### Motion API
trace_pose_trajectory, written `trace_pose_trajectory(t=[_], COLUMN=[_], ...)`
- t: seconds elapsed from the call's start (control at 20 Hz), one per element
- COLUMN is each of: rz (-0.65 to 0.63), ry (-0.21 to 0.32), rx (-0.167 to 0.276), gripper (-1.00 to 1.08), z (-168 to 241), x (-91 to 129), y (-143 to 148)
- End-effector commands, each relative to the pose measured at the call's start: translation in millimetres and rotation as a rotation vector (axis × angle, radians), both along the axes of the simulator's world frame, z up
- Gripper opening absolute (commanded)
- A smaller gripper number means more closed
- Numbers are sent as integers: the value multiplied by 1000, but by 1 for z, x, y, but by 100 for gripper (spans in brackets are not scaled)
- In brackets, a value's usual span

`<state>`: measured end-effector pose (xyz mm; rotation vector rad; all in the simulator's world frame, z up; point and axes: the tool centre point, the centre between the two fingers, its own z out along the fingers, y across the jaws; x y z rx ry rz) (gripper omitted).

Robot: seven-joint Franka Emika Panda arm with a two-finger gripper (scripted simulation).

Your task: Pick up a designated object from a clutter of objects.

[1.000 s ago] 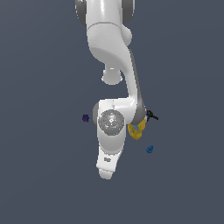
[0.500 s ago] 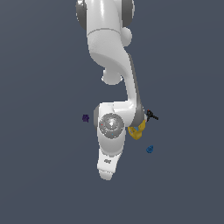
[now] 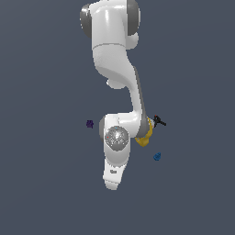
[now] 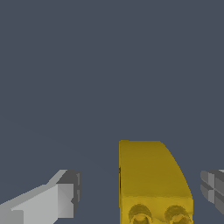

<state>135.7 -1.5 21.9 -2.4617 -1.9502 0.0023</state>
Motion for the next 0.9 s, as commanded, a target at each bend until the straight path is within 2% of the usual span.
trace_pose_trajectory(t=[0.0, 0.85], rz=[0, 0], ry=[-2, -2], rx=[0, 0], gripper=[-100, -100], z=[0, 13], x=[1, -2], y=[0, -1])
